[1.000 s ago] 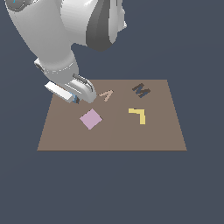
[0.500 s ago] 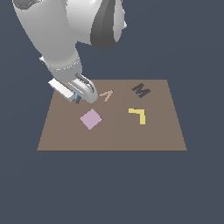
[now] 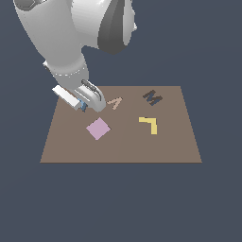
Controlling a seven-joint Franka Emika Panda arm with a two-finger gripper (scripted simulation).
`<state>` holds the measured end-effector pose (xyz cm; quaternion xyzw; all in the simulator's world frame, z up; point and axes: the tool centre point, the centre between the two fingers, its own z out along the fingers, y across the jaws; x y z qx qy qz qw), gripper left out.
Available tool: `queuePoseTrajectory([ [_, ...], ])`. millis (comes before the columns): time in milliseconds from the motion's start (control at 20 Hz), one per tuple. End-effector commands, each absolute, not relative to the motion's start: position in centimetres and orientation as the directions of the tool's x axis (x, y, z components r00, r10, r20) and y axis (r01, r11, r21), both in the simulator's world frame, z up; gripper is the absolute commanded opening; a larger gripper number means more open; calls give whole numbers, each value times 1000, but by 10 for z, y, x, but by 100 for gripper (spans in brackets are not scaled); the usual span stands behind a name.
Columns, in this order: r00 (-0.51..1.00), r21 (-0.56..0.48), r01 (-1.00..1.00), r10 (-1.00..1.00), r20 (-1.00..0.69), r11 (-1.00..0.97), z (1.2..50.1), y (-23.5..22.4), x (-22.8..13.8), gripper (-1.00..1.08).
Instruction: Insert a designated object into the corresponding slot on a board.
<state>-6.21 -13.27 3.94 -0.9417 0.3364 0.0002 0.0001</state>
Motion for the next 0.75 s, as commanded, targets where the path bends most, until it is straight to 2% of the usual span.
queuePoseTrajectory([
  [0,774,0,-633,-633,-1,-774,36,-133,-62,-100],
  [200,775,0,-632,-632,-1,-775,30,-133,-62,-100],
  [250,775,0,-632,-632,-1,-775,30,-133,-62,100],
  [700,775,0,-632,-632,-1,-775,30,-133,-62,100],
])
